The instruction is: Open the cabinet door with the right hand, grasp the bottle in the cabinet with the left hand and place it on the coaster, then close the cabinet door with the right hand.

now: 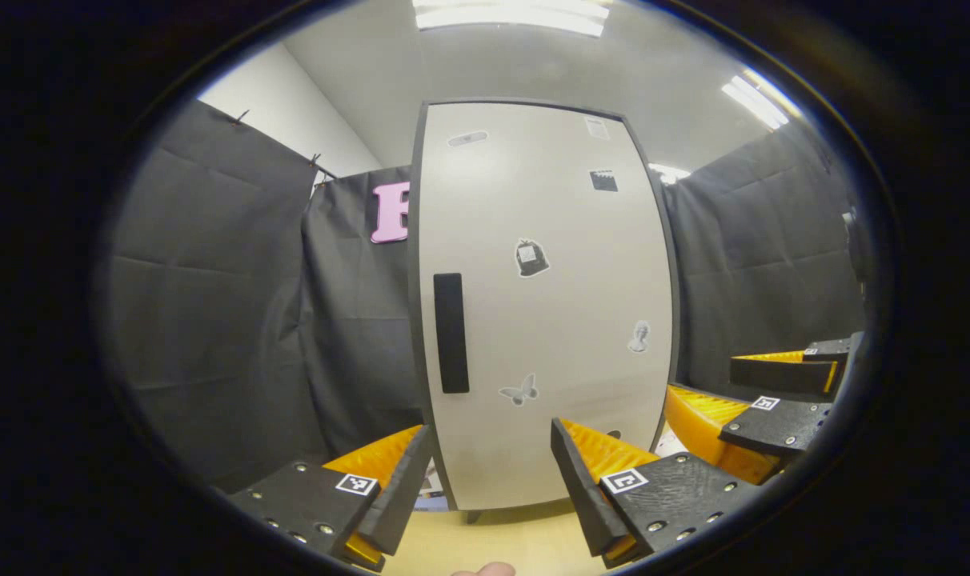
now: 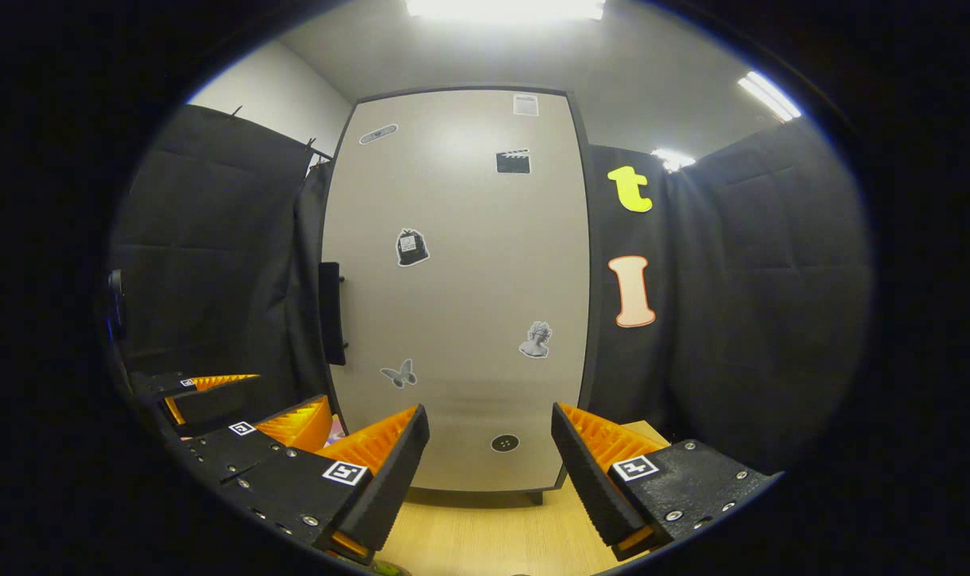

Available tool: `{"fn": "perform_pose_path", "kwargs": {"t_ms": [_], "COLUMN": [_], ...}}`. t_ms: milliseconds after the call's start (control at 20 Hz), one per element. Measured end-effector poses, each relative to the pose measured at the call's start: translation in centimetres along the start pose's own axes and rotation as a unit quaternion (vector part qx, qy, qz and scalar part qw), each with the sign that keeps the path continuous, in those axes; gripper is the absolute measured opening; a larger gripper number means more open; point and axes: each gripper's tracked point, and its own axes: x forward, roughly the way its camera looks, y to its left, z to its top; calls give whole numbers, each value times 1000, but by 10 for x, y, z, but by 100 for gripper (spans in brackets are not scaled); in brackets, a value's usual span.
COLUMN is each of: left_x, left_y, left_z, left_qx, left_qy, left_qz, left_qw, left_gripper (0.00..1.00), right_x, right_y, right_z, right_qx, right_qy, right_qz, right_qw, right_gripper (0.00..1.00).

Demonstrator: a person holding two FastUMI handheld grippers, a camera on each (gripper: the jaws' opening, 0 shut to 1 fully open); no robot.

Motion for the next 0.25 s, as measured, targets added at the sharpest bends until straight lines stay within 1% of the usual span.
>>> {"fn": "perform_pose_path", "kwargs": {"t_ms": [100,150,200,250], "left_x": [-3,-3,-2,-2], "left_y": [1,1,1,2], "left_z": [0,0,-1,-1], "left_qx": [0,-1,0,2], "left_qy": [1,2,3,4], "left_qz": [3,4,4,7], "left_qw": [1000,1000,1000,1000], "left_gripper": [86,82,89,89], "right_x": [-3,-5,-6,-7], "right_y": [0,0,-1,-2], "right_z": [1,2,3,4], "right_qx": [1,2,4,5], "right_qy": [-2,-3,-5,-8], "right_qz": [2,2,4,4], "right_qw": [1000,1000,1000,1000], "right_gripper": [95,95,95,95]}}
